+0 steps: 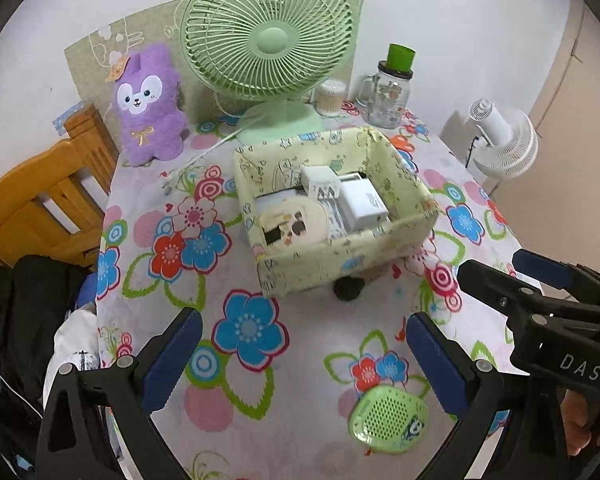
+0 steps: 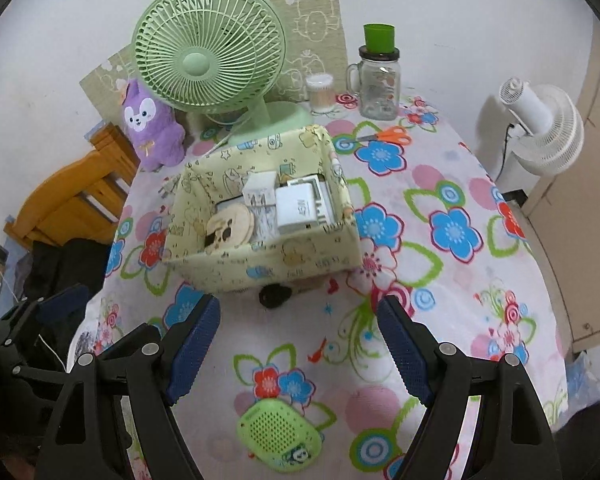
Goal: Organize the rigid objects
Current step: 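Lift both open tools away and move toward the green speaker pad, then close the left tool on the green panda-print speaker pad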
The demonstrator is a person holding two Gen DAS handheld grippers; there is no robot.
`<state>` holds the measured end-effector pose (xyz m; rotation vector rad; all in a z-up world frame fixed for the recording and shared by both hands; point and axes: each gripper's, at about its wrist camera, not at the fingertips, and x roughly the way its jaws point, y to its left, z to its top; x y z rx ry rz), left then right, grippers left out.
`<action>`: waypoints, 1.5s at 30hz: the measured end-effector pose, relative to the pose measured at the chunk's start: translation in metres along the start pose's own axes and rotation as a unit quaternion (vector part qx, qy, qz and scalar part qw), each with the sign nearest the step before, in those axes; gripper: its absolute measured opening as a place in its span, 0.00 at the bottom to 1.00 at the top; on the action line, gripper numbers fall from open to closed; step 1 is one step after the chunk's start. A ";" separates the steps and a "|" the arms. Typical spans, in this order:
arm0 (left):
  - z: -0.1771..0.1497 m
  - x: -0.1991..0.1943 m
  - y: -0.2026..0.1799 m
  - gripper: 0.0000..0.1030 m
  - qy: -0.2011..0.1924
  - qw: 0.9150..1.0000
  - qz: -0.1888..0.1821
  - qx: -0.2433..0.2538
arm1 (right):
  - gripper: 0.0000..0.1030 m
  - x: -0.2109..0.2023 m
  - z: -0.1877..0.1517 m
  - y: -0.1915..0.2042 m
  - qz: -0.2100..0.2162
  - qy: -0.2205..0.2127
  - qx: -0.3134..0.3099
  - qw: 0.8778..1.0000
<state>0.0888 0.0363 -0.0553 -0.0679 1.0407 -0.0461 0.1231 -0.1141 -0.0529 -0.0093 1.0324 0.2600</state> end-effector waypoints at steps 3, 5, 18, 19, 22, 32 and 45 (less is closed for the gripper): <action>-0.008 -0.003 -0.004 1.00 0.003 1.000 -0.006 0.003 | 0.81 -0.006 -0.009 0.000 -0.004 0.000 0.003 1.000; -0.013 -0.003 -0.006 1.00 0.005 1.000 -0.008 0.004 | 0.81 -0.009 -0.015 0.001 -0.005 0.002 0.000 1.000; -0.041 0.012 -0.025 1.00 0.015 1.000 -0.009 0.001 | 0.81 0.003 -0.041 -0.015 0.008 0.034 -0.025 0.999; -0.043 0.014 -0.027 1.00 0.019 1.000 -0.013 -0.001 | 0.81 0.004 -0.043 -0.017 0.008 0.034 -0.026 0.999; -0.050 0.023 -0.032 1.00 0.027 0.999 -0.015 -0.009 | 0.81 0.012 -0.048 -0.023 0.005 0.040 -0.032 0.999; -0.076 0.053 -0.045 1.00 0.062 0.997 -0.035 -0.030 | 0.81 0.035 -0.067 -0.037 0.000 0.059 -0.050 0.997; -0.110 0.080 -0.059 1.00 0.074 0.996 -0.032 -0.028 | 0.81 0.059 -0.098 -0.051 -0.010 0.076 -0.057 0.995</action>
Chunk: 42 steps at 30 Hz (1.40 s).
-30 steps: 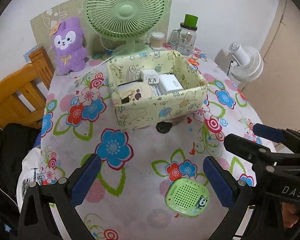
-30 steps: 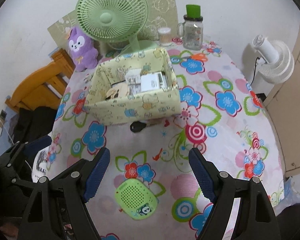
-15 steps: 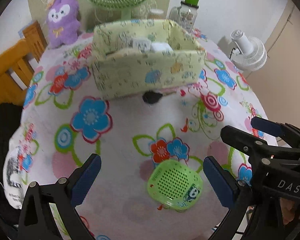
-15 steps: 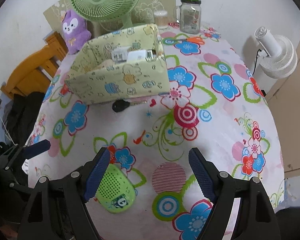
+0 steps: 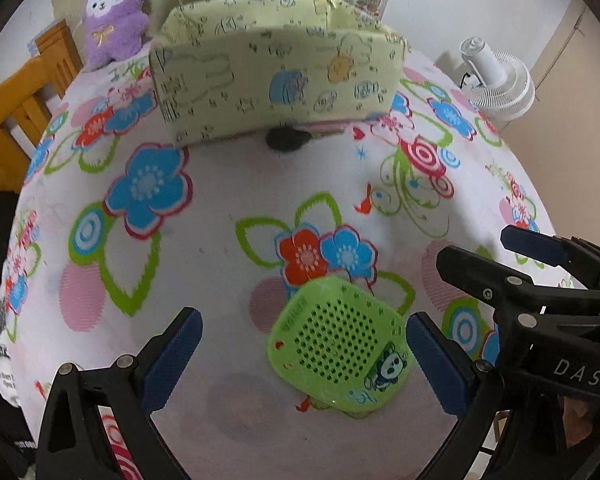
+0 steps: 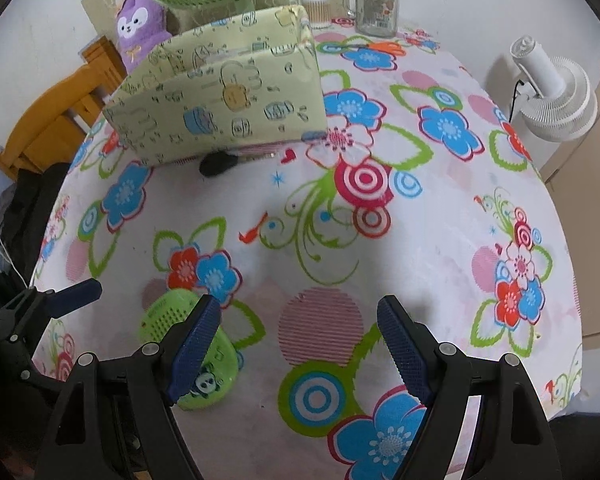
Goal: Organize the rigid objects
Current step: 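Close the left tool on the green panda-print speaker pad, then hold the speaker pad in the left tool while the right tool moves toward the black key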
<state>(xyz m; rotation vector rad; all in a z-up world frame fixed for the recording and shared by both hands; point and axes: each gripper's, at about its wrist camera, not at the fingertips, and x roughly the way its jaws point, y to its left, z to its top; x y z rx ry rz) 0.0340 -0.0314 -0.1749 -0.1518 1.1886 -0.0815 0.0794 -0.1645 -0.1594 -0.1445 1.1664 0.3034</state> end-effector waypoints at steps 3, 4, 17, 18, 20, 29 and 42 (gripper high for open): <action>-0.007 0.006 -0.001 1.00 0.010 1.000 -0.004 -0.011 | 0.81 0.005 -0.007 -0.001 0.002 0.008 -0.001 1.000; -0.009 0.008 -0.002 1.00 0.011 1.000 -0.004 -0.011 | 0.81 0.006 -0.010 -0.001 0.003 0.010 -0.003 1.000; -0.019 0.024 -0.019 1.00 0.002 1.000 0.014 -0.009 | 0.81 0.015 -0.025 -0.010 -0.002 0.018 -0.002 1.000; -0.020 0.024 -0.020 1.00 -0.003 1.000 0.020 -0.006 | 0.81 0.015 -0.026 -0.010 -0.003 0.018 -0.003 1.000; -0.021 0.025 -0.024 1.00 -0.005 1.000 0.024 0.001 | 0.81 0.016 -0.028 -0.010 -0.003 0.019 -0.006 1.000; -0.027 0.030 -0.041 1.00 -0.010 0.997 0.065 0.032 | 0.81 0.023 -0.034 -0.013 0.001 0.030 -0.008 1.000; -0.031 0.027 -0.042 1.00 -0.036 0.995 0.059 0.068 | 0.81 0.027 -0.032 -0.012 0.003 0.035 -0.013 0.999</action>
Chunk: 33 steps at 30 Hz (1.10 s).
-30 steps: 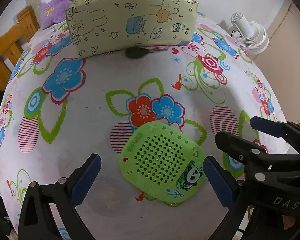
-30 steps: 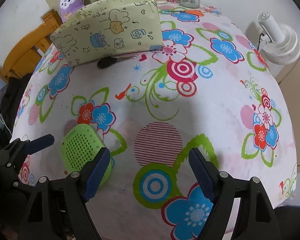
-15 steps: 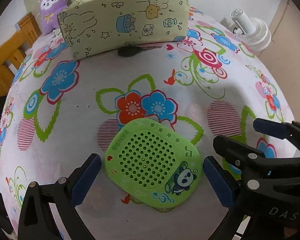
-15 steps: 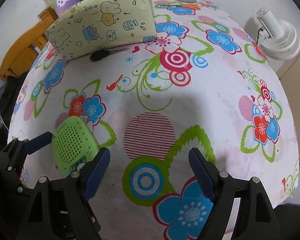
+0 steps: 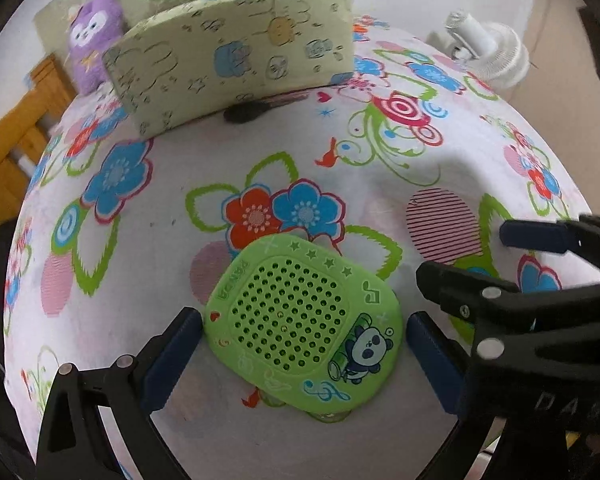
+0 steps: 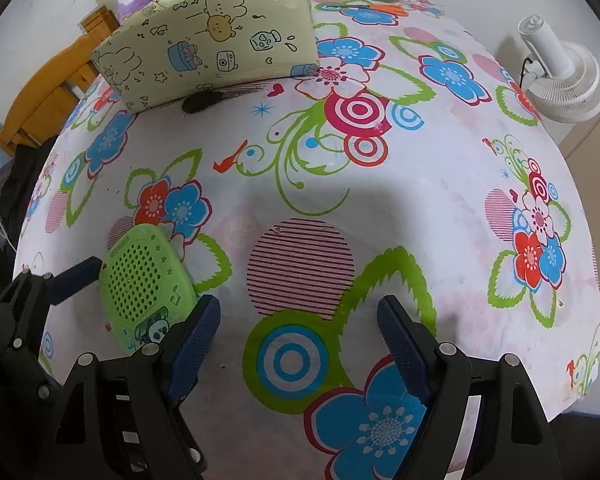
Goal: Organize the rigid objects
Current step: 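Hold the speaker pad in the left tool while the right tool moves toward the black key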
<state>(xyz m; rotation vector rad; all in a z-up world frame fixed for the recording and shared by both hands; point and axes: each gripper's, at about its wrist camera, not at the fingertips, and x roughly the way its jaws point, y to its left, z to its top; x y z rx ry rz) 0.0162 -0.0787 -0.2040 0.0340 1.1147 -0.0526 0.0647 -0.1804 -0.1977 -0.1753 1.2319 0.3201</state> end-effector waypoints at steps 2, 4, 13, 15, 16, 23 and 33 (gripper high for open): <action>0.000 -0.001 0.001 1.00 -0.007 1.000 -0.004 0.025 | 0.81 0.000 0.001 -0.001 0.001 0.001 0.001 1.000; 0.001 -0.002 0.003 1.00 -0.012 0.999 -0.010 0.051 | 0.81 0.000 0.001 -0.002 0.002 0.000 0.003 1.000; 0.004 -0.002 0.005 1.00 -0.023 0.990 -0.047 0.131 | 0.81 -0.001 0.001 -0.004 0.000 -0.005 0.020 1.000; 0.005 -0.001 0.004 1.00 -0.025 0.987 -0.055 0.147 | 0.81 -0.001 0.000 -0.004 -0.003 -0.006 0.025 1.000; 0.005 -0.001 0.003 1.00 -0.027 0.986 -0.058 0.154 | 0.80 -0.001 0.000 -0.003 -0.003 -0.006 0.028 1.000; 0.006 -0.001 0.000 1.00 -0.045 0.975 -0.070 0.208 | 0.81 -0.002 -0.001 -0.004 -0.012 -0.003 0.043 0.999; 0.005 -0.003 0.002 0.91 -0.040 0.969 -0.097 0.225 | 0.82 0.004 0.008 0.001 -0.036 0.004 0.074 0.997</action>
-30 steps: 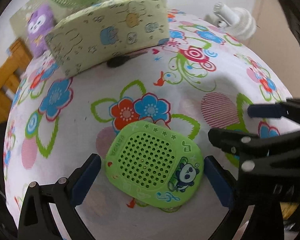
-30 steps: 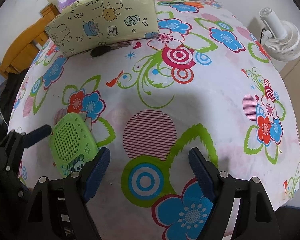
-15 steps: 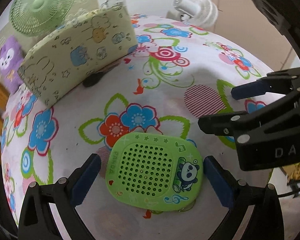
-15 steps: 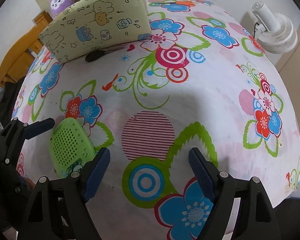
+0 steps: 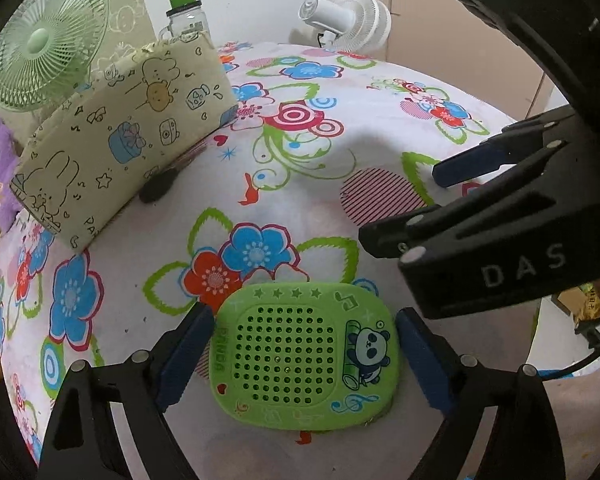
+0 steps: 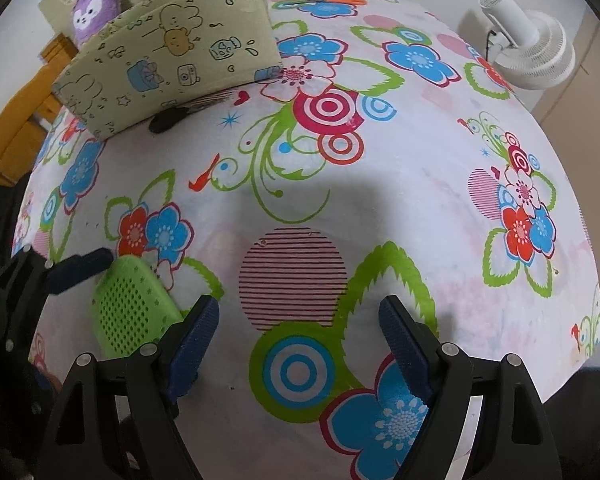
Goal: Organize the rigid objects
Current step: 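Hold the speaker pad in the left tool while the right tool moves toward the black key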
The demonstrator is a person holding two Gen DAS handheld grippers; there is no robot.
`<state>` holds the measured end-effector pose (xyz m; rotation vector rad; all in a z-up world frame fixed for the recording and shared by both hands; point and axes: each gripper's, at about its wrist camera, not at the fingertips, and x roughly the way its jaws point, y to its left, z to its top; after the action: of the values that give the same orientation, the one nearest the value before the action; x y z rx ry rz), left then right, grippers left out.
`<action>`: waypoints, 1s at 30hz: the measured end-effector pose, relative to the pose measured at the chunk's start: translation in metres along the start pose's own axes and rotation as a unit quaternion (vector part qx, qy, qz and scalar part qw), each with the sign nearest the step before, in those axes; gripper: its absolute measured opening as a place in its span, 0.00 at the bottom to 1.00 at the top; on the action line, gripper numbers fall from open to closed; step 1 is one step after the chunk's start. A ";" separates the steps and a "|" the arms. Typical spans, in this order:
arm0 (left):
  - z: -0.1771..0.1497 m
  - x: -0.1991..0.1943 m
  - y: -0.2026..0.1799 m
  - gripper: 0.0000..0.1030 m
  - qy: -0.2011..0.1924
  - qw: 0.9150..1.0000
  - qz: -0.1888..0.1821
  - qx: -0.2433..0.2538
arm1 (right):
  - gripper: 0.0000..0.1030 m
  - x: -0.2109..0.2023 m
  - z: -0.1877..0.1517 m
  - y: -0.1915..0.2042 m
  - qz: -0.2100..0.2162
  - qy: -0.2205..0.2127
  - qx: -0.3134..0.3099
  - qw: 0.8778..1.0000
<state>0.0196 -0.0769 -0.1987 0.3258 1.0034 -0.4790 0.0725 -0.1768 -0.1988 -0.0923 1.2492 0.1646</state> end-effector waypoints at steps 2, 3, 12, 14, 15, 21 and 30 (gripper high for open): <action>0.001 0.002 0.002 0.93 0.009 1.000 -0.003 -0.010 | 0.82 0.001 0.002 0.001 -0.005 0.001 0.007 1.000; 0.000 0.003 0.005 0.93 0.010 1.000 -0.009 -0.019 | 0.82 0.002 0.003 0.002 -0.007 0.003 0.010 1.000; -0.007 0.001 0.011 0.99 0.010 0.999 -0.018 -0.033 | 0.82 0.005 0.008 0.010 -0.029 0.008 0.025 0.999; -0.010 -0.001 0.011 0.99 0.008 0.999 -0.017 -0.033 | 0.82 0.005 0.007 0.012 -0.033 0.009 0.029 0.999; -0.011 -0.001 0.010 0.99 0.005 0.999 -0.016 -0.033 | 0.82 0.005 0.007 0.014 -0.034 0.010 0.032 0.999; -0.012 -0.005 0.013 0.92 -0.001 0.999 -0.023 -0.028 | 0.82 0.008 0.014 0.028 -0.032 0.008 0.021 0.999; -0.008 -0.005 0.056 0.92 0.015 0.993 0.005 -0.116 | 0.82 0.014 0.039 0.054 -0.014 0.000 -0.024 1.000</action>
<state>0.0408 -0.0243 -0.1964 0.1308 1.0747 -0.3441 0.1039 -0.1160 -0.1987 -0.1509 1.2429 0.1692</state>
